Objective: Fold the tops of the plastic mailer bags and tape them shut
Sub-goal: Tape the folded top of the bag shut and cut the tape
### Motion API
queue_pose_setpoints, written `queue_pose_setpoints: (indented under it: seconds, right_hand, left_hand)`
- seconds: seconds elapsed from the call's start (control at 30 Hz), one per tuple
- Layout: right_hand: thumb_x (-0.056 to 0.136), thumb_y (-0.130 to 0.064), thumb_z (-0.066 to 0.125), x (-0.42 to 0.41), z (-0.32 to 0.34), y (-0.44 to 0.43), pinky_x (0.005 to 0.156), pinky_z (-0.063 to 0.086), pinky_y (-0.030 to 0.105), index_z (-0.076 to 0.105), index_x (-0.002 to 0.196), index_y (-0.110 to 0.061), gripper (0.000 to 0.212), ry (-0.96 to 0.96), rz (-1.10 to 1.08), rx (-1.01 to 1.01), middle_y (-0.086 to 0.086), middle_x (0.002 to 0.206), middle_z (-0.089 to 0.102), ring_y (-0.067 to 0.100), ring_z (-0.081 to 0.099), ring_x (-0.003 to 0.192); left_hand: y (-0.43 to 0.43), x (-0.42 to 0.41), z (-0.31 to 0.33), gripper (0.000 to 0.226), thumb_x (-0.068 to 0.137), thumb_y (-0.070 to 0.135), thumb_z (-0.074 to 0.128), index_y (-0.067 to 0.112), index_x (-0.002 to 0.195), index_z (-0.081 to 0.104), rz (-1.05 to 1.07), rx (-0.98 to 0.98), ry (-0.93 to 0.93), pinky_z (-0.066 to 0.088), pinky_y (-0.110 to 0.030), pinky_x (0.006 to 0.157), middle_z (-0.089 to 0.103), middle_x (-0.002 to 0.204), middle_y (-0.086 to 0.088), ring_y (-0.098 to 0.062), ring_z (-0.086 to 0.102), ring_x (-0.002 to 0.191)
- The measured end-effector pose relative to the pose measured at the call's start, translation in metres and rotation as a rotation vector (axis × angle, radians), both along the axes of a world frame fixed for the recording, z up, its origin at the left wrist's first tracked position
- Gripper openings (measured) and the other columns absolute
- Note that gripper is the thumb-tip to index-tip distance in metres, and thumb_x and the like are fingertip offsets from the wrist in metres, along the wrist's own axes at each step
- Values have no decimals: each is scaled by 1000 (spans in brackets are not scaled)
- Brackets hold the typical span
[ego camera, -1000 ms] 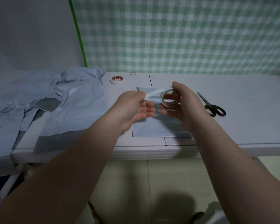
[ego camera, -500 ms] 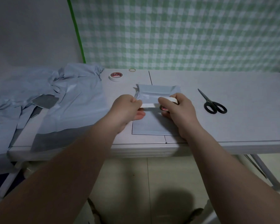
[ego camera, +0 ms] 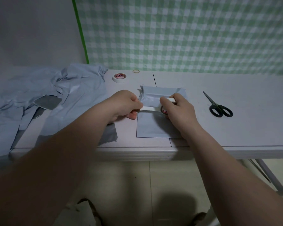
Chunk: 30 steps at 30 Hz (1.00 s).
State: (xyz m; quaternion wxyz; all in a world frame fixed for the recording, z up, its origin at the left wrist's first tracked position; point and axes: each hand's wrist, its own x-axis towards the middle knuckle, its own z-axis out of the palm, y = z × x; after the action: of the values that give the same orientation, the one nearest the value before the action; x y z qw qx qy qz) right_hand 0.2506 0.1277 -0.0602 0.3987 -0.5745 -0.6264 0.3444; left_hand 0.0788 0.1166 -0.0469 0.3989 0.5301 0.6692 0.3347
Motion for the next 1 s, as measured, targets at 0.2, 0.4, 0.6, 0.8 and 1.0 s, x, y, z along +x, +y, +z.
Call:
queue_pose_setpoints:
  seconds: [0.2,0.4,0.6,0.8,1.0]
  right_hand:
    - [84,-40,55,-3,2,-2,60,38,30,52,78,-17,24,-116,5,17,-7,71,57,10,49,66]
    - [86,-42,54,-4,4,-3,62,40,30,53,82,-15,27,-187,12,40,-7,69,58,11,51,68]
    - [85,-43,54,-6,3,-4,70,47,34,56,89,-13,30,-224,10,46,-1,78,64,19,57,78]
    - [85,-43,52,-9,3,-3,64,41,32,53,85,-16,27,-290,11,59,-1,79,63,20,56,79]
    - [85,-44,51,-10,4,-2,64,40,31,51,84,-18,27,-343,13,64,0,82,62,23,54,83]
  left_hand:
    - [4,-3,2,21,91,10,58,4,71,59,-59,0,176,47,-16,47,56,60,-10,-15,52,45]
    - [5,-3,2,15,90,13,59,2,80,62,-92,22,300,46,-20,54,58,59,-8,-16,53,49]
    - [4,-1,1,28,91,18,55,-6,82,68,-140,73,491,43,-22,60,71,75,-18,-17,56,55]
    - [4,1,3,29,92,18,53,-1,78,69,-171,92,635,35,-11,55,66,61,-6,-11,52,55]
    - [4,5,2,27,91,18,53,7,69,63,-184,115,794,40,-28,68,68,71,-11,-22,57,71]
